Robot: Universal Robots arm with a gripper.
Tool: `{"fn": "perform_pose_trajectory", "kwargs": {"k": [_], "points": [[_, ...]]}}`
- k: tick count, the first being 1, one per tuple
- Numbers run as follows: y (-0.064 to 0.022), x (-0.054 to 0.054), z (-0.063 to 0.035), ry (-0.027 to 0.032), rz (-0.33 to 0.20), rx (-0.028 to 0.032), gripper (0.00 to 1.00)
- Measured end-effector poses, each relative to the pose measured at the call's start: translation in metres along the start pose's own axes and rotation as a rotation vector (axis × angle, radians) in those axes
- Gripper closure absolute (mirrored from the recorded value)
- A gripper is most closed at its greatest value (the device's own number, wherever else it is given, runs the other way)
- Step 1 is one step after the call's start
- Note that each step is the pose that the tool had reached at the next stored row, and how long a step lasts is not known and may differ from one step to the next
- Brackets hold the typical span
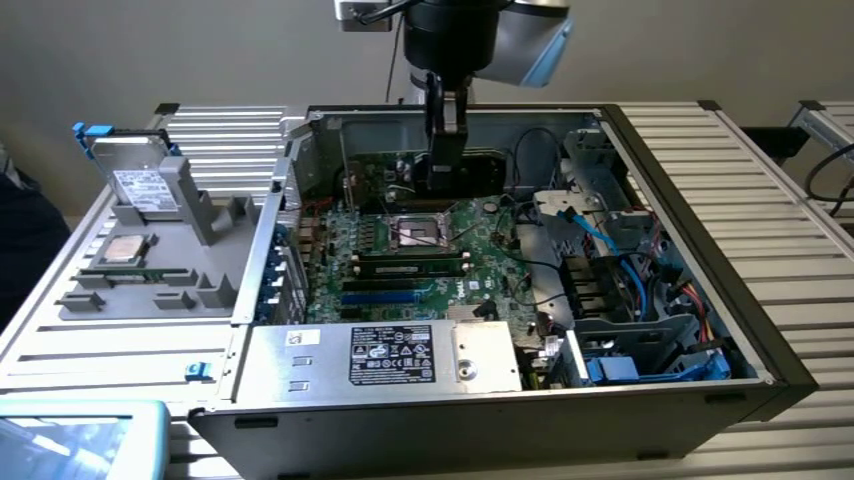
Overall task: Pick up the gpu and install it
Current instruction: 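Insert the gpu into the slot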
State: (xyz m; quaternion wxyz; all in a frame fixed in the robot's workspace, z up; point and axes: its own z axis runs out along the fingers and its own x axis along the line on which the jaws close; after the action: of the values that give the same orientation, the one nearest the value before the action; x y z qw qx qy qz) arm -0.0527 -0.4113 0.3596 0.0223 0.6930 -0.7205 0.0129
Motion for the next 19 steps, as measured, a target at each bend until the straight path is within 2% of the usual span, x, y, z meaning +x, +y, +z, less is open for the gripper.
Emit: {"fn": "perform_pose_trajectory", "kwargs": {"k": [6, 9, 11, 15, 16, 19], "points": [[0.0089, 0.0, 0.0073, 0.009, 0.0, 0.0002, 0.72], [0.0157, 0.0, 0.0104, 0.0093, 0.0, 0.0003, 0.72], [0.0213, 0.0, 0.0122, 0.0126, 0.0, 0.0, 0.72], [0.0261, 0.0, 0.0181, 0.0149, 0.0, -0.0013, 0.72], [0.0269, 0.0, 0.0198, 0.0149, 0.0, -0.0021, 0.72], [0.0271, 0.003, 0.0228, 0.0155, 0.0, -0.0133, 0.72]]}}
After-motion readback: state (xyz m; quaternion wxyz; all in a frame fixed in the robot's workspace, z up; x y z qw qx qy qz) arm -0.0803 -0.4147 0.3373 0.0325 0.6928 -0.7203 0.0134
